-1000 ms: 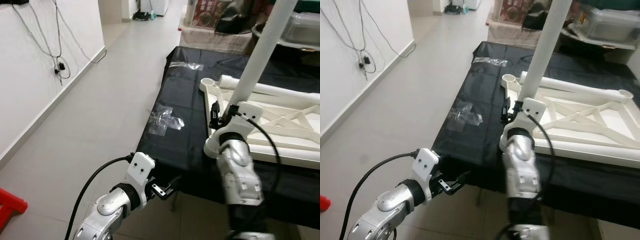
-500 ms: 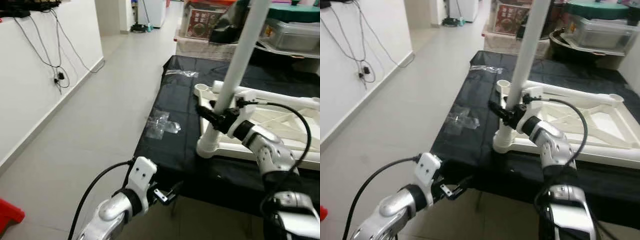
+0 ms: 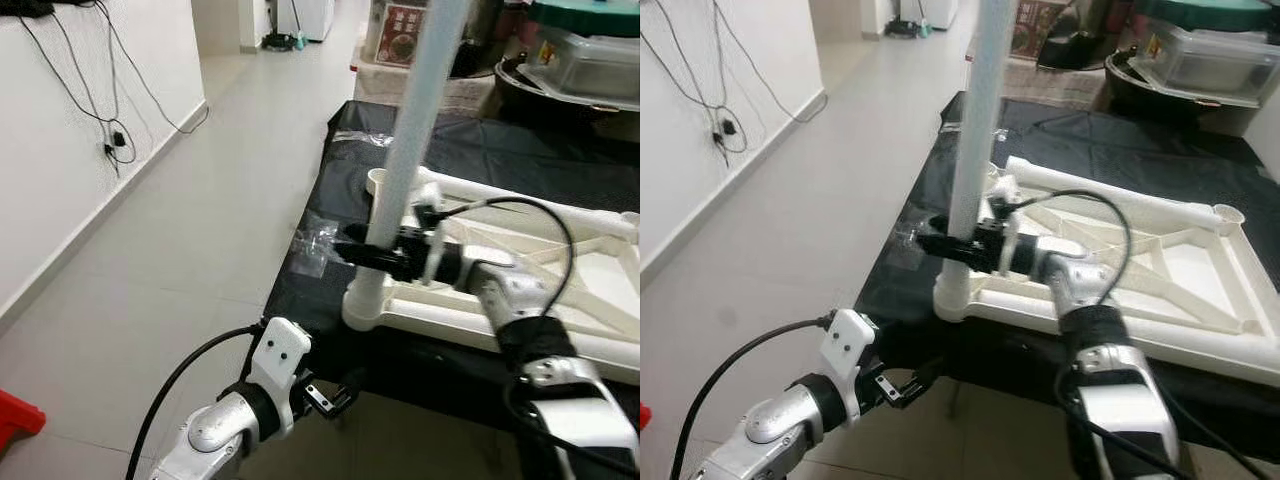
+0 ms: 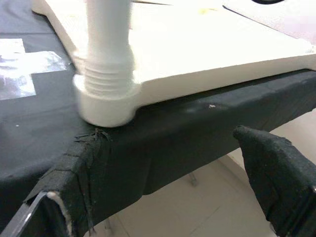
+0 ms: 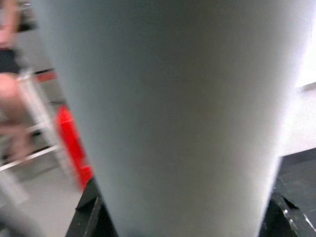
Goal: Building children table
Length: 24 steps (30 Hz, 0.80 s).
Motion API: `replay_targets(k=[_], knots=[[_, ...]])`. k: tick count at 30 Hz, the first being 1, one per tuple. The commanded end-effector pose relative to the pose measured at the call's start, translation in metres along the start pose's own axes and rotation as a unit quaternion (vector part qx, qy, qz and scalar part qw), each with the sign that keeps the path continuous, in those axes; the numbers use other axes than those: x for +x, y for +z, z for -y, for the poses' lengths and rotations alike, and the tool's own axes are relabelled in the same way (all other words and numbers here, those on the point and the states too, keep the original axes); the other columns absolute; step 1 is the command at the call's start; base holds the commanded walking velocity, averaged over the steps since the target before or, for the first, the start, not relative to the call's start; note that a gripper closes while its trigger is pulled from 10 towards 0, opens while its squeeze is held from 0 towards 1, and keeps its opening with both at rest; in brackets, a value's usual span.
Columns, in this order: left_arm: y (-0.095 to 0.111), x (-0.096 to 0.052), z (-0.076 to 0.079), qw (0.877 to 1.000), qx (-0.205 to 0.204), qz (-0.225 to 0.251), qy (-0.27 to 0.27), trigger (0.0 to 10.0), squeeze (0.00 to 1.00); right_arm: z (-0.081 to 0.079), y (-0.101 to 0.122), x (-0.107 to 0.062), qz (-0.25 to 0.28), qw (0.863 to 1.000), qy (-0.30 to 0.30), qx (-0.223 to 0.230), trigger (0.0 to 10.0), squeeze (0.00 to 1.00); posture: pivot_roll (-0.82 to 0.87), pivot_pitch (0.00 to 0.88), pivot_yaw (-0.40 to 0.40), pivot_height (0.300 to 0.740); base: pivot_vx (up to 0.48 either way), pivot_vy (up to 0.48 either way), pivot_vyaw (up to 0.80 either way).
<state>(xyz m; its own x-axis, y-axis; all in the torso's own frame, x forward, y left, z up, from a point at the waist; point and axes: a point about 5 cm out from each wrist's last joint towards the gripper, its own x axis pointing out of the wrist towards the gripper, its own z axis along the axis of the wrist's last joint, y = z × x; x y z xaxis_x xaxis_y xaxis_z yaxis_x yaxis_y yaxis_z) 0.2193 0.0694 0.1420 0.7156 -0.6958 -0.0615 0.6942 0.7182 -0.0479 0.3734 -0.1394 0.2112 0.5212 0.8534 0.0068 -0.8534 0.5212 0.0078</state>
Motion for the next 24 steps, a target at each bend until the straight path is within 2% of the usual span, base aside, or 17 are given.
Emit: replay_targets(k=[1, 2, 4, 5, 7, 8, 9, 10, 12, 13, 15, 16, 18, 19, 20, 21, 24], knots=[[-0.003, -0.001, 0.002, 1.0, -0.008, -0.008, 0.0, 10.0, 0.0, 0.013, -0.005, -0.004, 0.002, 0.993, -0.114, -0.003, 0.0, 0.0, 0.21, 0.14, -0.101, 0.74, 0.0, 0.0, 0.0], [-0.004, -0.001, 0.002, 1.0, -0.007, -0.008, 0.0, 10.0, 0.0, 0.019, -0.004, -0.008, 0.012, 0.983, -0.182, -0.008, 0.0, 0.0, 0.2, 0.133, -0.101, 0.74, 0.0, 0.0, 0.0], [-0.004, 0.0, 0.002, 1.0, -0.007, -0.008, 0.0, 10.0, 0.0, 0.023, -0.003, -0.012, 0.018, 0.974, -0.225, -0.01, 0.0, 0.0, 0.2, 0.133, -0.101, 0.74, 0.0, 0.0, 0.0], [-0.005, 0.002, 0.001, 1.0, -0.007, -0.008, 0.0, 10.0, 0.0, 0.03, -0.004, -0.026, 0.032, 0.933, -0.358, -0.007, 0.0, 0.0, 0.19, 0.123, -0.1, 0.74, 0.0, 0.0, 0.0], [-0.005, 0.002, 0.001, 1.0, -0.007, -0.008, 0.0, 10.0, 0.0, 0.03, -0.004, -0.026, 0.032, 0.933, -0.358, -0.007, 0.0, 0.0, 0.19, 0.123, -0.1, 0.74, 0.0, 0.0, 0.0], [-0.005, 0.002, 0.001, 1.0, -0.007, -0.008, 0.0, 10.0, 0.0, 0.03, -0.004, -0.033, 0.036, 0.915, -0.402, -0.006, 0.0, 0.0, 0.19, 0.119, -0.097, 0.74, 0.0, 0.0, 0.0], [-0.006, 0.005, -0.001, 1.0, -0.005, -0.007, -0.001, 10.0, 0.0, 0.025, -0.009, -0.043, 0.039, 0.871, -0.489, -0.003, 0.0, 0.0, 0.18, 0.094, -0.09, 0.74, 0.0, 0.0, 0.0], [-0.006, 0.005, -0.001, 1.0, -0.005, -0.007, -0.001, 10.0, 0.0, 0.025, -0.009, -0.043, 0.039, 0.871, -0.489, -0.003, 0.0, 0.0, 0.18, 0.094, -0.09, 0.74, 0.0, 0.0, 0.0], [-0.007, 0.01, -0.003, 1.0, -0.001, -0.007, -0.001, 10.0, 0.0, 0.009, -0.018, -0.056, 0.044, 0.791, -0.61, 0.008, 0.0, 0.0, 0.17, 0.076, -0.087, 0.74, 0.0, 0.0, 0.0], [-0.008, 0.011, -0.004, 1.0, 0.0, -0.007, 0.0, 10.0, 0.0, 0.001, -0.021, -0.059, 0.046, 0.764, -0.644, 0.016, 0.0, 0.0, 0.17, 0.076, -0.087, 0.74, 0.0, 0.0, 0.0], [-0.008, 0.012, -0.004, 1.0, 0.001, -0.007, 0.0, 10.0, 0.0, -0.002, -0.022, -0.058, 0.05, 0.751, -0.658, 0.02, 0.0, 0.0, 0.17, 0.076, -0.087, 0.74, 0.0, 0.0, 0.0], [-0.009, 0.013, -0.006, 1.0, 0.004, -0.009, 0.003, 10.0, 0.0, -0.01, -0.026, -0.053, 0.056, 0.728, -0.682, 0.035, 0.0, 0.0, 0.17, 0.06, -0.088, 0.74, 0.0, 0.0, 0.0], [-0.009, 0.013, -0.006, 1.0, 0.004, -0.009, 0.003, 10.0, 0.0, -0.01, -0.026, -0.053, 0.056, 0.728, -0.682, 0.035, 0.0, 0.0, 0.17, 0.06, -0.088, 0.74, 0.0, 0.0, 0.0], [-0.009, 0.016, -0.007, 1.0, 0.008, -0.009, 0.004, 10.0, 0.0, -0.019, -0.029, -0.041, 0.062, 0.705, -0.705, 0.055, 0.0, 0.0, 0.17, 0.04, -0.086, 0.74, 0.0, 0.0, 0.0], [-0.009, 0.016, -0.007, 1.0, 0.008, -0.009, 0.004, 10.0, 0.0, -0.019, -0.029, -0.041, 0.062, 0.705, -0.705, 0.055, 0.0, 0.0, 0.17, 0.04, -0.086, 0.74, 0.0, 0.0, 0.0], [-0.009, 0.018, -0.008, 1.0, 0.008, -0.01, 0.005, 10.0, 0.0, -0.028, -0.031, -0.028, 0.064, 0.687, -0.719, 0.078, 0.0, 0.0, 0.18, 0.031, -0.089, 0.74, 0.0, 0.0, 0.0], [-0.008, 0.019, -0.008, 1.0, 0.009, -0.009, 0.004, 10.0, 0.0, -0.036, -0.032, -0.014, 0.059, 0.686, -0.719, 0.094, 0.0, 0.0, 0.18, 0.022, -0.088, 0.74, 0.0, 0.0, 0.0]])
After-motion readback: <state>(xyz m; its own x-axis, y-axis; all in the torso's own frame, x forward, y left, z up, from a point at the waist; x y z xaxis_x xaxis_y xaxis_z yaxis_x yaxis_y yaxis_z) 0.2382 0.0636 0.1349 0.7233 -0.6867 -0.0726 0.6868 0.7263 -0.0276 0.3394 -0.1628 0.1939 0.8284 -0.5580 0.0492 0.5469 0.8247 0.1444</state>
